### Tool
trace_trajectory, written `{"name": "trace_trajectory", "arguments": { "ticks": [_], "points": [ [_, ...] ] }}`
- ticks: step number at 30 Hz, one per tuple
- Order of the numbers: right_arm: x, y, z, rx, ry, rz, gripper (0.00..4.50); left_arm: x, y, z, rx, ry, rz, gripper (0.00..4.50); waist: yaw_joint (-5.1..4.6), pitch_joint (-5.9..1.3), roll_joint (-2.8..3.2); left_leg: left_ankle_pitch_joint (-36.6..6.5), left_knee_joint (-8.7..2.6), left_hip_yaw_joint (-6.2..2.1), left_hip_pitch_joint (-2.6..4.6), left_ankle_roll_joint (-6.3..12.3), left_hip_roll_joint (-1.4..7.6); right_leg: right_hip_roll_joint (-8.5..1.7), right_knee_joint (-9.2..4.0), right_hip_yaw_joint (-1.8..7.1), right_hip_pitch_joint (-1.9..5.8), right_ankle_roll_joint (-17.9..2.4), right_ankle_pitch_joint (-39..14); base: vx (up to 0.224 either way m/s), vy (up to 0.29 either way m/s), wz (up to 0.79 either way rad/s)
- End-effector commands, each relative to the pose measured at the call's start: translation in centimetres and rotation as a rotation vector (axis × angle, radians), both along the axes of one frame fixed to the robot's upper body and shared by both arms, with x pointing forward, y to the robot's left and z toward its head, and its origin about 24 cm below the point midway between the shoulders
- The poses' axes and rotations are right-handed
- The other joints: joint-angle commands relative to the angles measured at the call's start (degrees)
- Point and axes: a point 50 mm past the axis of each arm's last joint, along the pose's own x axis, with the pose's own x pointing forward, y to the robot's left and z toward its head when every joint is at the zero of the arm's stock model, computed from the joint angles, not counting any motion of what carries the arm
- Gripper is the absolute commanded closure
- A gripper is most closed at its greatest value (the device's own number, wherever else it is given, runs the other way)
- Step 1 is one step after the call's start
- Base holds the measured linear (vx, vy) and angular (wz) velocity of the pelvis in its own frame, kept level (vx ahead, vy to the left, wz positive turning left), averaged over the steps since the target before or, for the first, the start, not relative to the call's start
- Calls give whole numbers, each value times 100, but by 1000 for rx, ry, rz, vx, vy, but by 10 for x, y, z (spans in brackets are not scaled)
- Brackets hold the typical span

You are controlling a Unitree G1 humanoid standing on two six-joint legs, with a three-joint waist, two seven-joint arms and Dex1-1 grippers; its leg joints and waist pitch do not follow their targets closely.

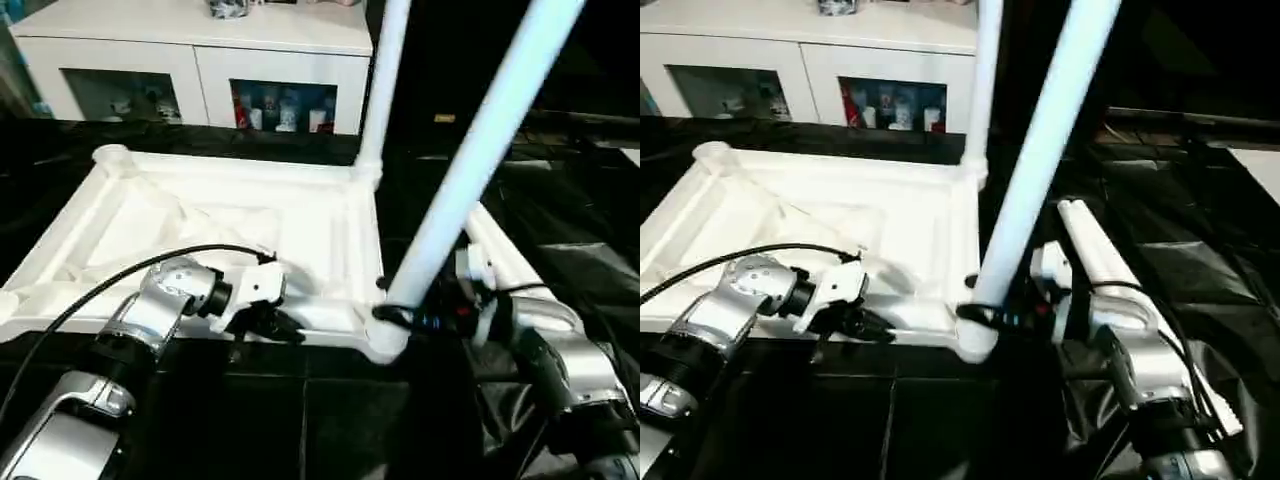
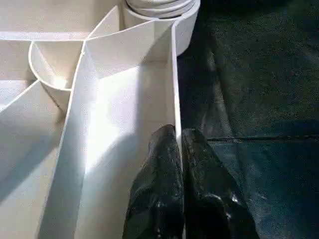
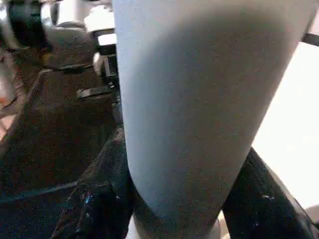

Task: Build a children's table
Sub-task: Insert table leg to table base

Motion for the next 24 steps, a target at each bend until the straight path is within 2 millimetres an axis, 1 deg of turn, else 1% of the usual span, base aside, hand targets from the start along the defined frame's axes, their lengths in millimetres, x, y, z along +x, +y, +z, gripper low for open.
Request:
{"name": "trace_trajectory", "arguments": {
  "ticks": [1, 2, 5, 8, 11, 13, 15, 16, 17, 18, 19, 20, 21, 22, 23, 24],
  "points": [
    [-25, -1, -44, -153, 182, 63, 266, 1, -9, 5, -9, -30, -69, 450, -7, -218, 78, -1384, -456, -204, 136, 119, 523, -580, -430, 301, 112, -1536, -648, 0, 0, 0],
    [-25, 0, -45, -160, 175, 67, 266, 2, -9, 5, -3, -42, -54, 450, -17, -213, 71, -1480, -468, -211, 135, 64, 519, -584, -444, 306, 114, -1503, -791, 0, 0, 0],
    [-25, 2, -46, -182, 155, 76, 266, 4, -8, 4, 9, -58, -24, 450, -24, -213, 62, -1540, -474, -218, 142, 6, 515, -594, -457, 318, 103, -1454, -907, 0, 0, 0],
    [-25, 3, -47, -203, 145, 88, 266, 4, -8, 3, 17, -61, -20, 450, -28, -201, 62, -1623, -487, -226, 147, -15, 518, -592, -475, 325, 98, -1416, -1029, 0, 0, 0],
    [-24, 2, -54, -257, 130, 69, 266, 5, -7, 3, 7, -72, 1, 450, -42, -203, 49, -1681, -492, -236, 144, -41, 511, -598, -482, 328, 97, -1383, -1123, 0, 0, 0],
    [-24, 2, -55, -257, 125, 56, 266, 5, -8, 4, 4, -77, 7, 450, -59, -186, 41, -1800, -497, -239, 149, -56, 506, -602, -511, 331, 80, -1344, -1329, 0, 0, 0],
    [-23, 2, -55, -234, 124, 24, 266, 7, -8, 4, -7, -88, 21, 450, -72, -154, 35, -2102, -504, -255, 176, -116, 503, -612, -565, 337, 48, -1255, -1843, 0, 0, 0],
    [-24, 3, -56, -223, 123, 14, 266, 8, -9, 5, -21, -97, 34, 450, -80, -137, 32, -2333, -507, -276, 199, -172, 499, -626, -607, 343, 24, -1140, -2299, 0, 0, 0],
    [-24, 3, -56, -220, 122, 11, 266, 9, -10, 5, -26, -102, 40, 450, -84, -140, 31, -2404, -508, -288, 209, -196, 501, -630, -618, 347, 17, -1086, -2448, 0, 0, 0],
    [-25, 3, -57, -219, 121, 9, 266, 9, -10, 6, -30, -105, 45, 450, -99, -144, 34, -2487, -532, -317, 204, -243, 512, -626, -625, 351, 9, -1015, -2537, 0, 0, 0],
    [-25, 3, -57, -217, 121, 6, 266, 10, -11, 6, -32, -109, 49, 450, -102, -141, 50, -2536, -537, -320, 210, -256, 514, -619, -624, 351, -1, -1011, -2529, 0, 0, 0],
    [-25, 3, -57, -215, 120, 0, 266, 11, -13, 6, -40, -114, 57, 450, -112, -140, 44, -2613, -539, -317, 222, -274, 513, -613, -630, 352, -16, -1011, -2504, 0, 0, 0],
    [-24, 3, -58, -212, 117, -9, 266, 12, -16, 7, -56, -101, 69, 450, -112, -142, 53, -2637, -536, -314, 230, -280, 510, -610, -631, 354, -23, -1019, -2484, 0, 0, 0],
    [-24, 3, -58, -212, 117, -9, 266, 12, -16, 7, -56, -101, 69, 406, -117, -144, 48, -2656, -534, -311, 231, -282, 505, -610, -632, 358, -28, -1038, -2445, 0, 0, 0],
    [-23, 3, -58, -207, 113, -23, 266, 13, -19, 9, -68, -74, 68, 395, -120, -144, 55, -2653, -539, -312, 226, -280, 504, -611, -630, 363, -27, -1058, -2408, 0, 0, 0],
    [-23, 4, -58, -206, 109, -28, 266, 13, -20, 9, -69, -73, 67, 395, -117, -145, 55, -2659, -538, -313, 224, -281, 506, -612, -624, 363, -25, -1072, -2387, 0, 0, 0]
  ]
}}
